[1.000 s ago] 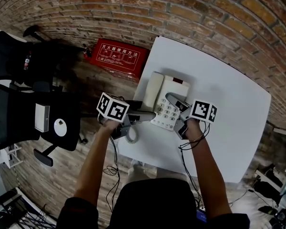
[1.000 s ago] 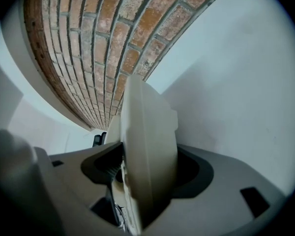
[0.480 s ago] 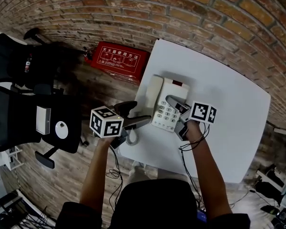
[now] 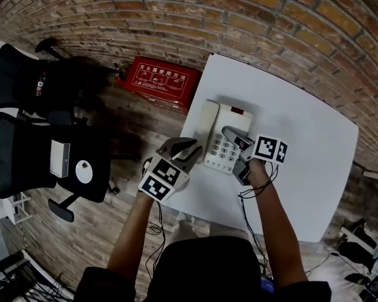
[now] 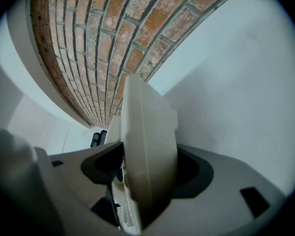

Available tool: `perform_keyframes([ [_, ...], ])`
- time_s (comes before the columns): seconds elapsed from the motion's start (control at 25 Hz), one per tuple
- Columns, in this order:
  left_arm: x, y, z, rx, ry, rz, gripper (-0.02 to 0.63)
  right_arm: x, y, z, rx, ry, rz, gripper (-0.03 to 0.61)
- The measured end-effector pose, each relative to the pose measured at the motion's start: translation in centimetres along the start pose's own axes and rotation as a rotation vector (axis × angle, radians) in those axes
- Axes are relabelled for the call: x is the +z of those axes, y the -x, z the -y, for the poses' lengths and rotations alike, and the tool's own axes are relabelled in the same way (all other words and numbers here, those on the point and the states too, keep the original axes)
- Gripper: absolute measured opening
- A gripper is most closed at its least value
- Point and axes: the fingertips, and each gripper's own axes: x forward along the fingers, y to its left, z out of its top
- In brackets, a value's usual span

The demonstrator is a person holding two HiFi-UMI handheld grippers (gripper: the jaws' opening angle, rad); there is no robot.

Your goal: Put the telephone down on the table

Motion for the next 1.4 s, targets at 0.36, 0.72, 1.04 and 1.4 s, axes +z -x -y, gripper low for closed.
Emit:
perform_keyframes([
  [0.36,-1.2,-1.0,0.6,0.096,-0.224,-0.150,0.009,0.0,0.1,0.0,0.002,0.004,0.001,0.299],
  [0.72,-2.1,-1.7,0.3,0.142,-0.254,-0.249,0.009,0.0,0.0,-0.1,0.004,0.007,0.000,0.299],
  [1.04,-2.1,-1.7,0.3,0.153,-0.238,-0.243,0.008,0.1,0.1,-0.2,-0.011,0.013,0.008,0.299],
  [1.4,-2.2,-1.8,0.2,0.140,-0.209,-0.239,0.009,0.2,0.2,0.0,-0.072,0.048,0.006,0.302],
])
